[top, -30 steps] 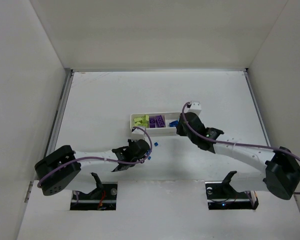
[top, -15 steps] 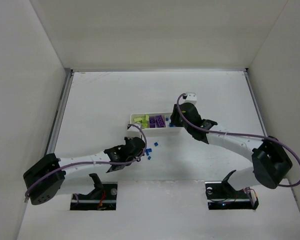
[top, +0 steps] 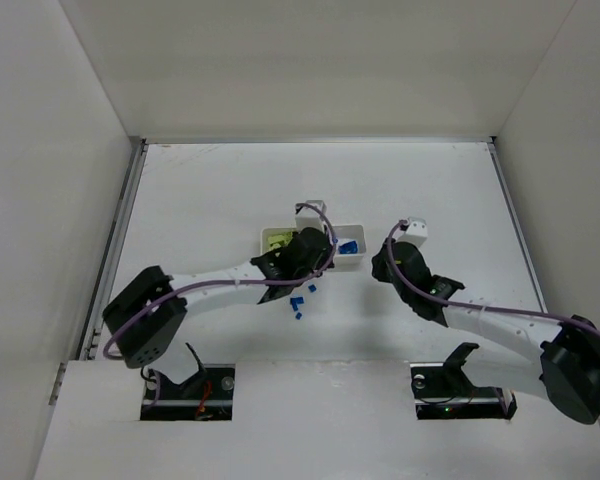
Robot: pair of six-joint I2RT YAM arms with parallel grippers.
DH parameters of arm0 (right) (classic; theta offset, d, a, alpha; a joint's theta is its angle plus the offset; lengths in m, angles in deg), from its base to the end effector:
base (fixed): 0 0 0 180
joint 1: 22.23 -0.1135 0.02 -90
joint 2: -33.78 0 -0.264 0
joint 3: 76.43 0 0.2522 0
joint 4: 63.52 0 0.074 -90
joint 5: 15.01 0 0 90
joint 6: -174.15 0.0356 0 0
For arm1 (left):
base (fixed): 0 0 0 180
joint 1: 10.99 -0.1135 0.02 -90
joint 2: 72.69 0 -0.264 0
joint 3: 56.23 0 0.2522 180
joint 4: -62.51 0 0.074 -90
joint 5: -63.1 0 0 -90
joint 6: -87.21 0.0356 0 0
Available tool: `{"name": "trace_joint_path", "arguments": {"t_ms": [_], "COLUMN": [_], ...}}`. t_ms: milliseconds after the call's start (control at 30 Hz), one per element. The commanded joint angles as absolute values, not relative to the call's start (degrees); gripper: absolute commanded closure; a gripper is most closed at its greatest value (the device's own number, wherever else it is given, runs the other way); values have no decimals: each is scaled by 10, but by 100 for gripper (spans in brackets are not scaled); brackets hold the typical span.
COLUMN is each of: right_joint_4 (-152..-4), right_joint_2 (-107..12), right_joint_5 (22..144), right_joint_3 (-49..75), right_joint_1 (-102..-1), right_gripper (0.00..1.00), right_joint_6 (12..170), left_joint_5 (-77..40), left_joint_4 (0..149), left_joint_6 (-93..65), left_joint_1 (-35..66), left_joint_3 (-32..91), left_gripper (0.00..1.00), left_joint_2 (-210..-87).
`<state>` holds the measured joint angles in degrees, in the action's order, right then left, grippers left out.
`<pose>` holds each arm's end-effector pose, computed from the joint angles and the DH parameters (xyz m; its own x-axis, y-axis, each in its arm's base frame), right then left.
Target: Sort the legos into containers by color
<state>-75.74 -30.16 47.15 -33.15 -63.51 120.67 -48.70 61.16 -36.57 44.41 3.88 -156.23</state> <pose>0.1827 0.1383 0.2044 -0.4996 0.2616 -0.8258 0.0108 0.9551 0.2960 0.1931 -0.2566 0.2353 -0.4937 -0.1935 -0.8478 0.3541 0.8457 -0.3992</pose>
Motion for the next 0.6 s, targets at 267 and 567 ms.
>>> {"name": "trace_joint_path", "arguments": {"t_ms": [267, 567], "right_joint_4": [-696, -665], "right_joint_2": [-268, -306], "right_joint_5": [459, 482], "right_joint_3": [-372, -360], "right_joint_1": [-646, -696], "right_gripper": [59, 61], "right_joint_6": [1226, 1208], "left_joint_5": [-440, -468], "left_joint_4": [585, 587], "left_joint_6": [-328, -324], "left_joint_1": [414, 417], "left_joint_3": [222, 157], "left_gripper": [80, 72], "left_joint_2": [-1735, -1657]}}
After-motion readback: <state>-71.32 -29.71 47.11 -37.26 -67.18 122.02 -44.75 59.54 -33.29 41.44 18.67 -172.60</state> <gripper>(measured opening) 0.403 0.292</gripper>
